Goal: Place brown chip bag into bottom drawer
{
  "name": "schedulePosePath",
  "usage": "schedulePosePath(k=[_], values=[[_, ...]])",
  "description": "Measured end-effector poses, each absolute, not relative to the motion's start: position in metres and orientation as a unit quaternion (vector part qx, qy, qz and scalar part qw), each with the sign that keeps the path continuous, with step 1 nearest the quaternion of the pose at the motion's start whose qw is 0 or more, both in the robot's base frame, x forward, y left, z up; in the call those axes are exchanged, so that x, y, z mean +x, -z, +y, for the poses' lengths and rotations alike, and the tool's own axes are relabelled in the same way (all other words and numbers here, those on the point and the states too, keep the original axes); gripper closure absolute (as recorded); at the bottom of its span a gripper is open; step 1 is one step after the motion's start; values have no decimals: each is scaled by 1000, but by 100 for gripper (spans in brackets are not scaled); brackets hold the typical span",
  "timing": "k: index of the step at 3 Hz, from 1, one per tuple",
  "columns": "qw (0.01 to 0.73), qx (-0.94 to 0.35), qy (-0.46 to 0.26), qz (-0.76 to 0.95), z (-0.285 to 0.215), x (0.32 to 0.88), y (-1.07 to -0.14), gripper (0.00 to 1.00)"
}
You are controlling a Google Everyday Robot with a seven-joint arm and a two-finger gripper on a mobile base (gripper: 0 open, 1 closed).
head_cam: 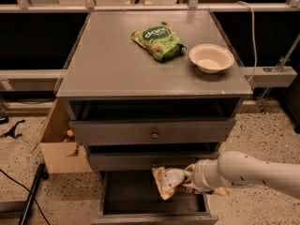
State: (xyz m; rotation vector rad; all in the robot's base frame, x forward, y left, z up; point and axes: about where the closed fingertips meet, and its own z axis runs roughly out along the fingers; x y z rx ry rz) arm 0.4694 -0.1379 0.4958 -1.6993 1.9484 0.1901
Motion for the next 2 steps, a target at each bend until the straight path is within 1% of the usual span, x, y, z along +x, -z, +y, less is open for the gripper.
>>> schedulePosePath(k=[2], values=[[287,-639,-62,711,-140,479,-481,100]])
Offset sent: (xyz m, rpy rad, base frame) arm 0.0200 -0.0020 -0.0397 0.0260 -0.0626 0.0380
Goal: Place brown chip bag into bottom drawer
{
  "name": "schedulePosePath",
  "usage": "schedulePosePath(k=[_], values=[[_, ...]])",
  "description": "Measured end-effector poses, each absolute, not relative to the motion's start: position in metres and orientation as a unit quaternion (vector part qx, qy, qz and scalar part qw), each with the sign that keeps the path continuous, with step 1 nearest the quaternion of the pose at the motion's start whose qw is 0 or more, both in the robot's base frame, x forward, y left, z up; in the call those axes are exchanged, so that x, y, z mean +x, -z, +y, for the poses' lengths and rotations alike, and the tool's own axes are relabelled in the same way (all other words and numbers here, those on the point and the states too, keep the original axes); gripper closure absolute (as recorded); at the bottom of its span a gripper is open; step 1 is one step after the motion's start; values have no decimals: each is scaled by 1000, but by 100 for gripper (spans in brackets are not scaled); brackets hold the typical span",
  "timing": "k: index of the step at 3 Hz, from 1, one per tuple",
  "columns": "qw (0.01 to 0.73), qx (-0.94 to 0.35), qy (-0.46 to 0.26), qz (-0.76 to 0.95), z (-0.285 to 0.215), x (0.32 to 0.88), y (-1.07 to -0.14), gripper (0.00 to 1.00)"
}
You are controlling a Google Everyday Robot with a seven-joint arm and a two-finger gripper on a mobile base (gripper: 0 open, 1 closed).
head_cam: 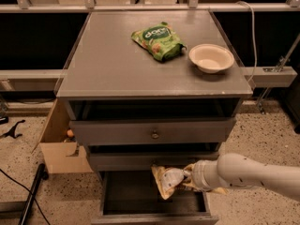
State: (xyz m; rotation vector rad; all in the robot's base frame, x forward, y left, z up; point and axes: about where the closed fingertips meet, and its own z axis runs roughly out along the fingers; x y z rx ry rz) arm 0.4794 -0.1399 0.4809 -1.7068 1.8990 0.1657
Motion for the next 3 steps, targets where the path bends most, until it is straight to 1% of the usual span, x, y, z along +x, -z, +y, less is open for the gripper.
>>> schedulePosePath(k=[1,2,3], values=[[298,-635,-69,709,-141,492,-454,100],[288,-628,-89,718,-141,501,-410,100],[276,-628,-102,721,-140,502,-386,100]])
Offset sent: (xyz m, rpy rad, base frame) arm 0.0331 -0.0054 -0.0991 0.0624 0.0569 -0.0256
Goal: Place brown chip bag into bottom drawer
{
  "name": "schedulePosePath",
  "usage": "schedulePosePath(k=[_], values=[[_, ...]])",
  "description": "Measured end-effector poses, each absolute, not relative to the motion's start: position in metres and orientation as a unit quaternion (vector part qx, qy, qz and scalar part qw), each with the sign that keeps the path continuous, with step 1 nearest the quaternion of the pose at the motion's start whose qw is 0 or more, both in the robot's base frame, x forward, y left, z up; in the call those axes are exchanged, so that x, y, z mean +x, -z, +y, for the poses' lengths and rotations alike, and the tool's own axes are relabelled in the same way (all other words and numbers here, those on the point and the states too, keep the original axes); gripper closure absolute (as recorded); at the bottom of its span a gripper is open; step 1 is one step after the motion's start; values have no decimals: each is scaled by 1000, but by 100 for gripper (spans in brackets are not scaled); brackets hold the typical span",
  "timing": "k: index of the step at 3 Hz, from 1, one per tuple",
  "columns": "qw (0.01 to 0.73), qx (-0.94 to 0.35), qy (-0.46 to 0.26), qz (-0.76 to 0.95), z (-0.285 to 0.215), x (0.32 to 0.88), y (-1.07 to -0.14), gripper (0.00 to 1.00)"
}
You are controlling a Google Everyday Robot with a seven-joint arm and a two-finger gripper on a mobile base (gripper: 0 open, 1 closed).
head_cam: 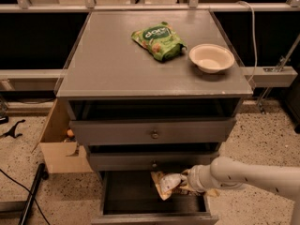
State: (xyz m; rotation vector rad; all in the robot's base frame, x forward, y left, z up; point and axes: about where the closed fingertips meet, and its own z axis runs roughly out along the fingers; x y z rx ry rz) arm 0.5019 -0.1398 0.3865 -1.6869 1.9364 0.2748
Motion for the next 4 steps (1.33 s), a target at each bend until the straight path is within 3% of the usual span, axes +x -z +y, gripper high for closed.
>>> schedulePosePath(k=[2,4], values=[[266,-645,-140,703,-119,492,-337,100],[330,-664,-153,654,-81,509,-303,100]])
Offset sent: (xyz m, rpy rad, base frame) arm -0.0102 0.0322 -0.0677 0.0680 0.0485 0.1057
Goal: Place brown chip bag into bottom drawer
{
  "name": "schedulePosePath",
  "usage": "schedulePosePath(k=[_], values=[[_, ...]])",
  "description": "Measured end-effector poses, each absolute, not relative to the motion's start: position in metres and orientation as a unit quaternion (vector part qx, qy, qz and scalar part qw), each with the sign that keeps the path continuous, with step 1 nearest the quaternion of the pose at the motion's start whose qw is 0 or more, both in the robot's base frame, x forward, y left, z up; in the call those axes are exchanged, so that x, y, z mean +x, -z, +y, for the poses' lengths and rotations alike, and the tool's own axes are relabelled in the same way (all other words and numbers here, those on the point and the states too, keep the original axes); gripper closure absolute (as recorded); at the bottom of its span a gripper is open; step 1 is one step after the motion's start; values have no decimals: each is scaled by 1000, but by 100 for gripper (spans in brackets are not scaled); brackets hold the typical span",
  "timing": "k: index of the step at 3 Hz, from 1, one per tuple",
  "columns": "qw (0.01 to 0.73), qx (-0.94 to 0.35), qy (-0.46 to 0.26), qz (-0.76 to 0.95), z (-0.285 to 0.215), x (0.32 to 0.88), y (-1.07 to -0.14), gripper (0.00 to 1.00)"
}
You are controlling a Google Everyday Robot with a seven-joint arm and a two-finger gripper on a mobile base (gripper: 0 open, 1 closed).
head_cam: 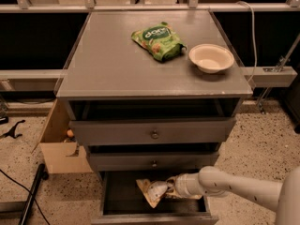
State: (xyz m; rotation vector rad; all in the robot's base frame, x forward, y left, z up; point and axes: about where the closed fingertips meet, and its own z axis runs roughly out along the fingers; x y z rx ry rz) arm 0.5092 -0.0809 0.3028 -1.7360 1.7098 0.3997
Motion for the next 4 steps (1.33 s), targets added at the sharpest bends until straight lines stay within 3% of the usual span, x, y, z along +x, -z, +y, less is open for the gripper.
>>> schedulePosePath(k=[4], values=[[413,-682,-142,587,-57,545,-278,100]])
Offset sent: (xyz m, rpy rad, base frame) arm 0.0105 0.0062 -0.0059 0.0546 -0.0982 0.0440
